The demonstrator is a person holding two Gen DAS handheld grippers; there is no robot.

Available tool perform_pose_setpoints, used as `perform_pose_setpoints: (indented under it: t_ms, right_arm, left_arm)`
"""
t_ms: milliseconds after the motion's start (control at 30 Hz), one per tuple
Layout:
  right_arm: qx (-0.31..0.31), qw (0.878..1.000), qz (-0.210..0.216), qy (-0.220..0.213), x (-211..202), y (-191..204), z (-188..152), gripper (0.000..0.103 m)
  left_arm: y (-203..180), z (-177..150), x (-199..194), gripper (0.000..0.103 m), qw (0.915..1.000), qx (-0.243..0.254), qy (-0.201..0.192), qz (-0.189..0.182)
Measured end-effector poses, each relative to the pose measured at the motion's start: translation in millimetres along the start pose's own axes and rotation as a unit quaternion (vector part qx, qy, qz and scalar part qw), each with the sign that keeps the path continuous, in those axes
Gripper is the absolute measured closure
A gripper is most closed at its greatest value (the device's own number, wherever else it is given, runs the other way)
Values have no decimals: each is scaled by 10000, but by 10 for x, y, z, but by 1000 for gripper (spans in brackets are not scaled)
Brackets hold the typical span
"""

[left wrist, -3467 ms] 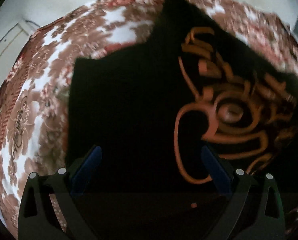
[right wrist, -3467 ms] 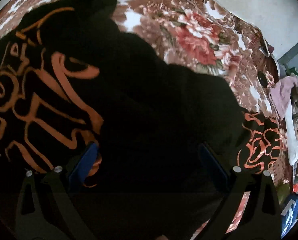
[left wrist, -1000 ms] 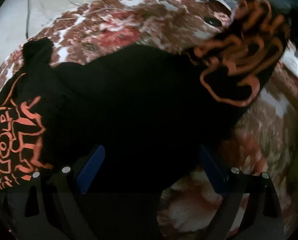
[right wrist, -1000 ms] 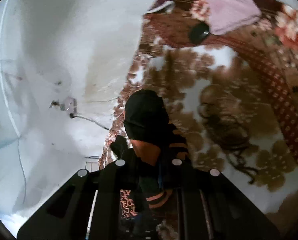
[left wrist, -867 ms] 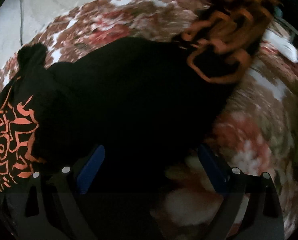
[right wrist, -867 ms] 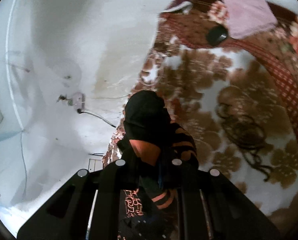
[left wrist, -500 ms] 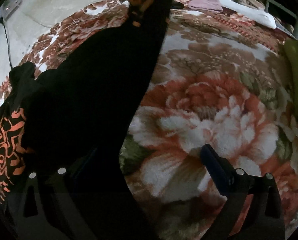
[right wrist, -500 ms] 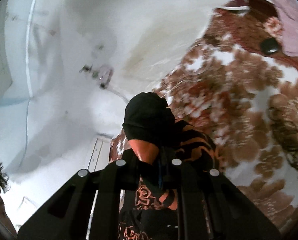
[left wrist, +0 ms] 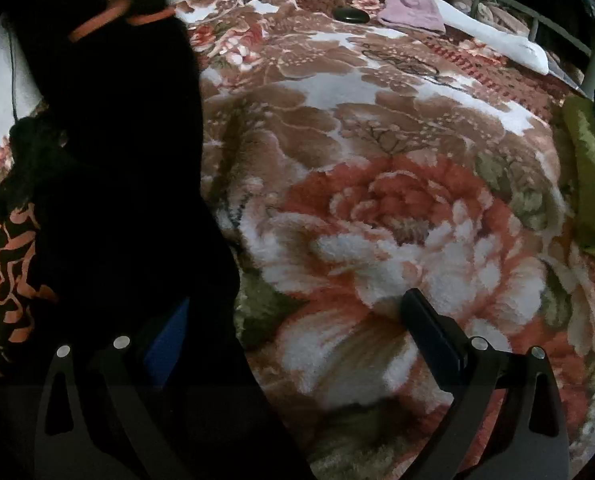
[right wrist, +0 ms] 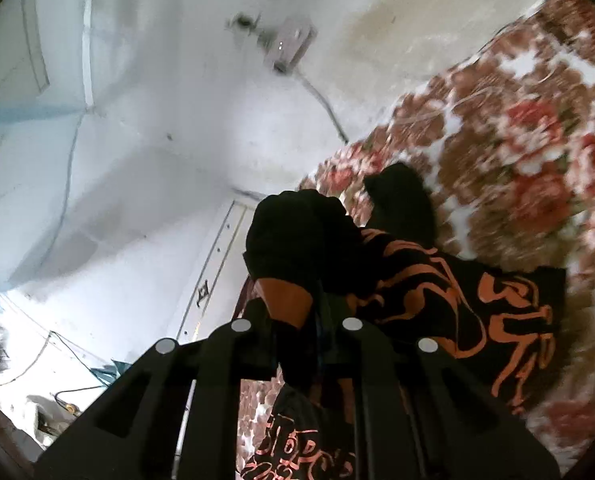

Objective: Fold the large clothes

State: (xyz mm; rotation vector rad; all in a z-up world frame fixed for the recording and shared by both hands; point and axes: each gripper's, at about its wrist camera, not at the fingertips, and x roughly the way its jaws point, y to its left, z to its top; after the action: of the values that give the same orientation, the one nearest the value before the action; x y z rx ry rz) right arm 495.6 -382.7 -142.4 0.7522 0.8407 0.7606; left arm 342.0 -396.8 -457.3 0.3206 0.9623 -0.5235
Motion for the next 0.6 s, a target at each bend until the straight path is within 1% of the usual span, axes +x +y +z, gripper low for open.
perform_pose_setpoints:
  t_ms: [67,100,133,200,233,267,333,400,433,467,533,600]
  right_arm:
    - [-70,9998,-109,154,433,131,-126,90]
    - [-198,9993,-263,194,639,192,-199,90]
    - [-468,9973,-513,258,895,272,-295,90]
    - [-843,9918,-877,394,1302,347,-476,90]
    - [-931,9888,-1032,542,1562,356,-605,90]
    - [-994,9865,-1136,637,1737,352,-707,90]
    - [-1191,9785,-1428,892,2180,349,-980,90]
    - [-1416,9700,-1662,1068,2490,288,-1192,90]
    - [-1582,9635,-1810,1182,2677,252,-1327,90]
    - [-1623,9603,-1880,1273,2806,191,-1419,90]
    - [-1436,9573,-1972,1553,3075,17,-1662,90]
    - [-1396,9528,-2096,1696,3224,-81,-1798,90]
  left_arm:
    - [16,15,1,6,10000,-18,43,-76]
    - [17,22,9,6,9999,8,87,-94]
    - [6,28,21,6,9999,61,128,-89]
    - [-52,29,44,6,9992,336,220,8]
    - [-77,21,42,5,9986,473,228,55]
    - [-105,19,46,5,9978,608,241,93]
    - [-84,27,46,5,9978,592,291,32]
    - [-45,42,55,5,9979,518,379,-56]
    - [-47,36,56,5,9975,572,406,-45]
    - [-74,27,57,5,9964,722,436,7]
    - [-97,7,64,5,9948,914,439,50]
    - [-69,3,63,5,9952,884,418,-32]
